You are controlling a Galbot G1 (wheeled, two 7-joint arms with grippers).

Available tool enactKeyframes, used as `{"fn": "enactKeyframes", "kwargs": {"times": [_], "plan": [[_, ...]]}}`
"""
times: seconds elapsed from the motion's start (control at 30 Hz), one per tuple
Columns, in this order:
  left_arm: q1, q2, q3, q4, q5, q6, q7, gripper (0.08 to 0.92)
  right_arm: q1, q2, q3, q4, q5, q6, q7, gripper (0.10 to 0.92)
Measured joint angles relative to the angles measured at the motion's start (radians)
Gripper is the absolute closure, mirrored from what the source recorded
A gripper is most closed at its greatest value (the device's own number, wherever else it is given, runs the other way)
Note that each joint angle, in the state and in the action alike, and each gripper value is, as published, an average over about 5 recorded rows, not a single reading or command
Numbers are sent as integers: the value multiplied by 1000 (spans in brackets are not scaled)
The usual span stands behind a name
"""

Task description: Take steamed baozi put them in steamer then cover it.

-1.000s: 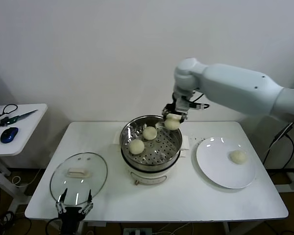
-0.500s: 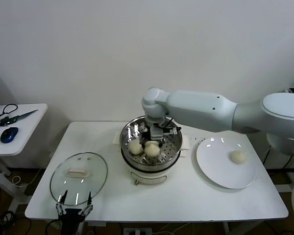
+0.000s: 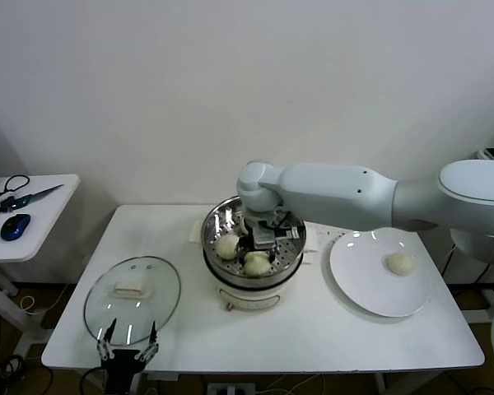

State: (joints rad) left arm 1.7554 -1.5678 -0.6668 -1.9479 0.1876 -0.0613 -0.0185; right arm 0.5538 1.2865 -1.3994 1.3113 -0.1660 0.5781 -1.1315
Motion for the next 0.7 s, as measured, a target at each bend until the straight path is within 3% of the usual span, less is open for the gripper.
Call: {"fn": "enactKeyframes", "kwargs": {"times": [0.17,0.53,0.7], "plan": [[0,-2,1,0,4,0,0,177,3,-2,4,-2,6,-1,-4,205],[1,0,0,-19,5,7,0,177,59,-47,7,-30,54,-8,-3,203],[7,5,2,-30,7,8,1,177,119,-101,-31,-71,142,-73,63,203]]}}
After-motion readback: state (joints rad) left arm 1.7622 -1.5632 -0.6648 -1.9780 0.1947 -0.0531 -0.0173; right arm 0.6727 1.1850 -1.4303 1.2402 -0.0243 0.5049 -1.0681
